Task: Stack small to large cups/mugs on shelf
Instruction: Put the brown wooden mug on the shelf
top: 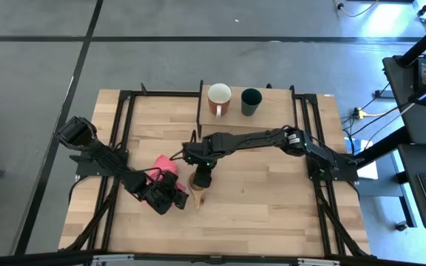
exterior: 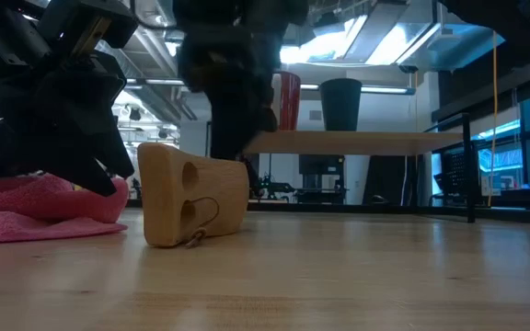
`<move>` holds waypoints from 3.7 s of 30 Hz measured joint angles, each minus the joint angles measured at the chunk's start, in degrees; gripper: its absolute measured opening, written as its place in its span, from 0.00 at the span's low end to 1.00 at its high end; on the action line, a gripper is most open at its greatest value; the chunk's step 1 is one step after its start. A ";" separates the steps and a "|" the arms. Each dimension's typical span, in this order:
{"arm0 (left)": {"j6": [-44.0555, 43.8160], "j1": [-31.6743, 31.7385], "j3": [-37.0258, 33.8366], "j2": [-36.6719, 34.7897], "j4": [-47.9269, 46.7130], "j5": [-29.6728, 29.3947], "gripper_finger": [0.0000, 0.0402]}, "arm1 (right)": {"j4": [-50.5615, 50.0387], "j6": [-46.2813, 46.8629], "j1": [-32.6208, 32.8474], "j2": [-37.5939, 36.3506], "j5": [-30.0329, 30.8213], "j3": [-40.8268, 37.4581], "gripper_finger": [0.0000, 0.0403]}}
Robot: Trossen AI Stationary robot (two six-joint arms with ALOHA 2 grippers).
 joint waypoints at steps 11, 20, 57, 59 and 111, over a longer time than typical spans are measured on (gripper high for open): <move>0.09 0.01 0.00 0.00 -0.02 0.01 0.26 | 2.06 0.11 -0.02 0.04 1.37 -3.79 0.27; 0.13 0.00 0.00 0.00 -0.04 0.02 0.26 | 4.04 -0.06 -0.02 -0.01 1.35 -3.37 0.27; 0.71 0.00 -0.01 -0.02 -0.07 0.03 0.26 | 0.02 -2.20 -0.39 -0.03 1.81 -5.05 0.11; 1.21 0.00 -0.02 0.00 -0.06 0.04 0.26 | -3.14 -3.26 -0.39 -0.03 1.81 -2.87 0.10; 12.15 6.32 -0.02 -0.02 2.92 3.89 0.26 | -26.79 -1.72 -20.68 -54.56 20.70 -35.15 0.10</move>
